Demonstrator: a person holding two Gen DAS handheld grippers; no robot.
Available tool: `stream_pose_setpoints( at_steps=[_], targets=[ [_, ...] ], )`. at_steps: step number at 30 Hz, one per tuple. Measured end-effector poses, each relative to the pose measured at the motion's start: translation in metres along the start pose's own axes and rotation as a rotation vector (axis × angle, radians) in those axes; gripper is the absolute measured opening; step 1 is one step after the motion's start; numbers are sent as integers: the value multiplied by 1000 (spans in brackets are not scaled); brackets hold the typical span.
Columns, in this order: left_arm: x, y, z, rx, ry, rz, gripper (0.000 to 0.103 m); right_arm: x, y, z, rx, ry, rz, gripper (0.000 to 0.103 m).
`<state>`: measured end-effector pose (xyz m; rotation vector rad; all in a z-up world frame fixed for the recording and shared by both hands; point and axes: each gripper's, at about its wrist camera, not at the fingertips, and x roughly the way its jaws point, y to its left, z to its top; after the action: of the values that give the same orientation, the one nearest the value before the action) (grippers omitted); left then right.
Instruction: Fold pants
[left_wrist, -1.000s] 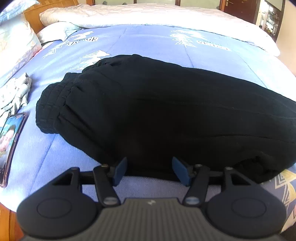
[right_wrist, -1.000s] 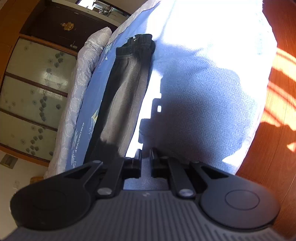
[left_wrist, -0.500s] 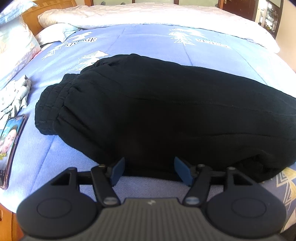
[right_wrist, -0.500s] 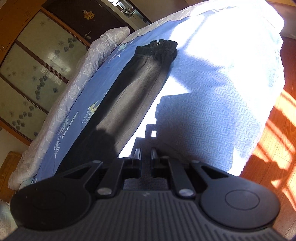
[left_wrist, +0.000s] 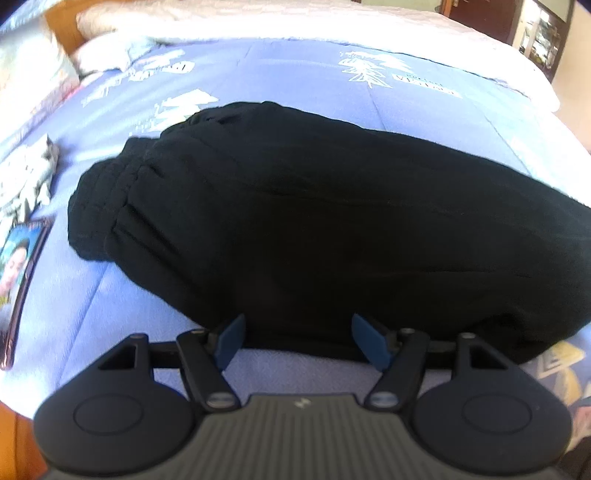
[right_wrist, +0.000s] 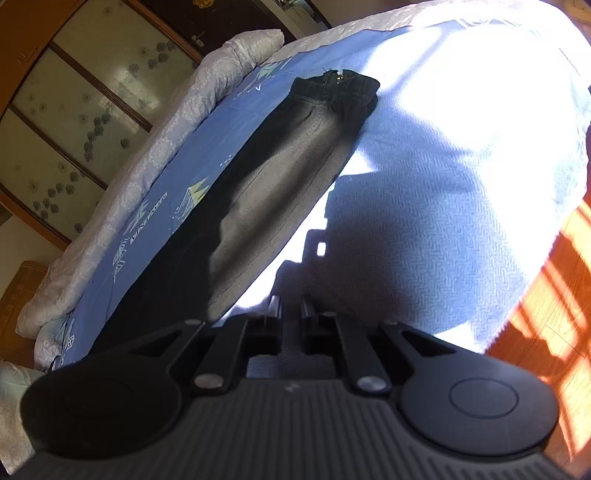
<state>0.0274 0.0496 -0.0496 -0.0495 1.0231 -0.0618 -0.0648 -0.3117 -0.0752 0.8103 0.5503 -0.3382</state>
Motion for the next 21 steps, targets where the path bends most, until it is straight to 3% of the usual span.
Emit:
stream_pose_setpoints(
  at_steps=[5,7,9,14,21],
  targets=[
    [-29,-9,0,7,-27,-107,66,-17,-29,41,44,-143,21,17],
    [-36,-18,1,5,-19,-171,66,-11,-45,55,96,-152,44,27],
    [-38,-27,3,-10,6,-241,66,0,-56,67,109,-155,78,44],
    [-34,-53,15,-15,67,-350,68,35,-62,92,100,-151,62,48],
    [-20,-70,23,-15,117,-372,69,84,-48,113,10,-128,23,43]
  ],
)
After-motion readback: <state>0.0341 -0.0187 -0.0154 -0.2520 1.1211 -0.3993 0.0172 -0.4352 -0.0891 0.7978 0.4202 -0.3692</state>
